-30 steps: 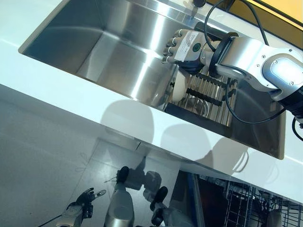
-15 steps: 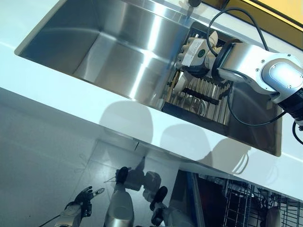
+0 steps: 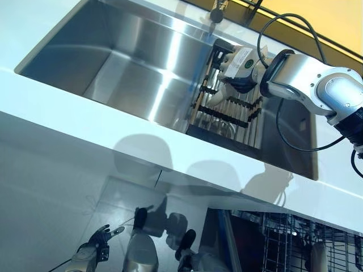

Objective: Take plates into dishwasher

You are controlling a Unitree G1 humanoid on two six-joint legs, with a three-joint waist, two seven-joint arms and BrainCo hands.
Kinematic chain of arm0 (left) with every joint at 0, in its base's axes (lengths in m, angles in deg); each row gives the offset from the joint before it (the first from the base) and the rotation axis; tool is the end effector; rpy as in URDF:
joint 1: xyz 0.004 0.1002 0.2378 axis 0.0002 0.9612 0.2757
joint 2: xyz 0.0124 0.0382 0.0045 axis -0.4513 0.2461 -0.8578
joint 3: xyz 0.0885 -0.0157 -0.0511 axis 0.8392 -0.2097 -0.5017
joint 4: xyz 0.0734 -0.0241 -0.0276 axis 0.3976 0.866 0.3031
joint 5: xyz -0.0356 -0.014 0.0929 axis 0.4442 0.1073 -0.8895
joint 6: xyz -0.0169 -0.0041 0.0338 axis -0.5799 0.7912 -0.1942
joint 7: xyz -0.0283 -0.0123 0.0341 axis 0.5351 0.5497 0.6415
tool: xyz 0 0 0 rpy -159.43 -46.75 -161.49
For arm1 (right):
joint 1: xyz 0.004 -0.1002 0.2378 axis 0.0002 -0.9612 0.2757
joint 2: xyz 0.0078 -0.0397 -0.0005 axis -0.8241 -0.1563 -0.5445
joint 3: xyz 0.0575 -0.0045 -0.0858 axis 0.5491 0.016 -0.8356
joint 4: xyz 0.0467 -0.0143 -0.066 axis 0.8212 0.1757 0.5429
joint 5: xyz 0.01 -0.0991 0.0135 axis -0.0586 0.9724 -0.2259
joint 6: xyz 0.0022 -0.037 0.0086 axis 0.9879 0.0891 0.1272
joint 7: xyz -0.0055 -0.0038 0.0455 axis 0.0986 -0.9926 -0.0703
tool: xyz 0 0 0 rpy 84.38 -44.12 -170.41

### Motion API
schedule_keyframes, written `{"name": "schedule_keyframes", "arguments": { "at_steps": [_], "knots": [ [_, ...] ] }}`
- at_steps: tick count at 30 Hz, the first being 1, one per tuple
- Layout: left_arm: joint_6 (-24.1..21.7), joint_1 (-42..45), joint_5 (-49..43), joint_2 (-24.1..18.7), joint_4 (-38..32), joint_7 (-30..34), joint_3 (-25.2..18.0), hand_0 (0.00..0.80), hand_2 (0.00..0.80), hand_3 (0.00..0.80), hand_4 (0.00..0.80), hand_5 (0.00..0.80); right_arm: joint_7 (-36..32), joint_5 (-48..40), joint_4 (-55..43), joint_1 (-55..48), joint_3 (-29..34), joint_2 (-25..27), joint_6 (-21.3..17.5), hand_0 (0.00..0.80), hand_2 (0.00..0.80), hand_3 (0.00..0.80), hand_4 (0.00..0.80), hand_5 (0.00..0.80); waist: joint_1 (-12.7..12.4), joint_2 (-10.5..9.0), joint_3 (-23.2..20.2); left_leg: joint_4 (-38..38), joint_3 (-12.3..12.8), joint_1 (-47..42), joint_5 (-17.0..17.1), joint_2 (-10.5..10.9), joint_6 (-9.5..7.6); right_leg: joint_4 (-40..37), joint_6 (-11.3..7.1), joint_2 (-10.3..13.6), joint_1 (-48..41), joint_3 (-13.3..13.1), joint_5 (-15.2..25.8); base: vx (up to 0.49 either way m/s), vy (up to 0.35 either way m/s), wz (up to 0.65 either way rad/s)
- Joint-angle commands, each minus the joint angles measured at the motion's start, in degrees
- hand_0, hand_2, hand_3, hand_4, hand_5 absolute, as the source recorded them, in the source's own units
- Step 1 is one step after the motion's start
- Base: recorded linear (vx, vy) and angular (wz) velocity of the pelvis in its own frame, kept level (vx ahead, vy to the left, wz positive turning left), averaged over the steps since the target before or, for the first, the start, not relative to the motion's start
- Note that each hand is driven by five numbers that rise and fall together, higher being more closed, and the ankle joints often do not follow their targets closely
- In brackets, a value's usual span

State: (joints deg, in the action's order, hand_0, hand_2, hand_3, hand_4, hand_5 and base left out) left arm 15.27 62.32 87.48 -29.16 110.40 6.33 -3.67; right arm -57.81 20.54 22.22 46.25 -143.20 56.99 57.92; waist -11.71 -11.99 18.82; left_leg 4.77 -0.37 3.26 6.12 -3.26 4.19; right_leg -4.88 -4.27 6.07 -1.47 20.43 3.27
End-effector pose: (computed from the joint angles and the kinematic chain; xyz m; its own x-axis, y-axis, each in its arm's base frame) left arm 0.1146 0.2789 -0.0785 0.5564 0.2337 -0.7974 -0.1161 0.9721 0.2038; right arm 0.3016 -0.1572 0.3170 0.8584 0.5035 -0.0977 0.3292 -0.6870 -0.6478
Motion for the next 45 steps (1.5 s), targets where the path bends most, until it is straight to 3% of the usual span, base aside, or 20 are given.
{"name": "schedule_keyframes", "arguments": {
  "at_steps": [1,5,12,19,29,39,45],
  "knots": [
    [-1.9,2.5,-2.4,0.1,2.7,0.0,-1.5,0.0,0.0,0.0,0.0,0.0,2.6,-8.8,1.9,0.4,2.7,4.5,6.4,0.8,0.8,0.8,0.8,0.8,1.1,-0.13,-5.4,0.2,2.5,-1.9,-5.4,1.1,-2.5,0.3,-5.17,1.2,-0.5,-0.7,1.3,0.026,-0.029,-0.14],
    [-2.0,2.7,-3.4,0.3,3.2,-0.1,-1.6,0.0,0.0,0.0,0.0,0.0,3.8,-15.0,3.6,-0.8,4.2,6.1,9.5,0.8,0.8,0.8,0.8,0.8,2.3,0.14,-7.2,0.2,3.5,-3.5,-6.1,0.8,-2.52,0.2,-5.06,0.9,-1.3,-1.9,0.9,0.035,-0.029,-0.14],
    [-2.0,3.4,-5.2,0.7,3.6,0.0,-1.3,0.0,0.0,0.0,0.0,0.0,6.7,-19.1,7.3,-1.8,6.5,9.1,10.0,0.8,0.8,0.8,0.8,0.8,4.0,0.82,-10.7,0.2,5.4,-6.7,-7.3,0.2,-2.48,-0.1,-4.94,0.3,-3.0,-3.9,0.3,0.056,-0.031,-0.19],
    [-2.2,3.9,-6.9,1.8,4.8,1.1,-0.5,0.0,0.0,0.0,0.0,0.0,8.6,-27.8,8.5,-3.8,10.0,12.1,13.4,0.8,0.8,0.8,0.8,0.8,5.8,2.07,-13.4,0.2,7.0,-8.8,-8.1,0.2,-2.4,-0.1,-4.97,0.2,-3.8,-5.5,0.0,0.034,-0.005,-0.17],
    [-3.2,5.5,-9.9,2.4,6.8,3.9,-0.3,0.0,0.0,0.0,0.0,0.0,11.9,-45.0,11.0,-13.1,23.5,18.0,22.1,0.8,0.8,0.8,0.8,0.8,9.5,3.87,-15.9,0.2,10.1,-10.6,-8.9,-0.3,-2.23,-0.1,-4.92,-0.3,-3.6,-8.7,-0.2,0.022,-0.007,-0.15],
    [-3.3,6.7,-12.3,2.8,7.5,4.1,-1.8,0.0,0.0,0.0,0.0,0.0,10.3,-57.2,15.1,-27.6,40.6,22.8,26.5,0.8,0.8,0.8,0.8,0.8,13.6,4.8,-17.4,0.2,13.6,-11.5,-9.3,-1.1,-1.75,-0.1,-4.69,-1.4,-2.3,-12.1,0.0,-0.009,-0.026,-0.18],
    [-2.0,5.8,-13.1,2.4,7.2,4.5,-1.2,0.0,0.0,0.0,0.0,0.0,7.9,-61.4,18.9,-31.8,45.4,24.2,28.8,0.8,0.8,0.8,0.8,0.8,15.5,4.88,-18.0,0.2,14.8,-11.7,-9.4,-1.4,-1.67,-0.1,-4.53,-2.3,-1.2,-14.5,0.4,-0.008,-0.035,-0.22]
  ]
}}
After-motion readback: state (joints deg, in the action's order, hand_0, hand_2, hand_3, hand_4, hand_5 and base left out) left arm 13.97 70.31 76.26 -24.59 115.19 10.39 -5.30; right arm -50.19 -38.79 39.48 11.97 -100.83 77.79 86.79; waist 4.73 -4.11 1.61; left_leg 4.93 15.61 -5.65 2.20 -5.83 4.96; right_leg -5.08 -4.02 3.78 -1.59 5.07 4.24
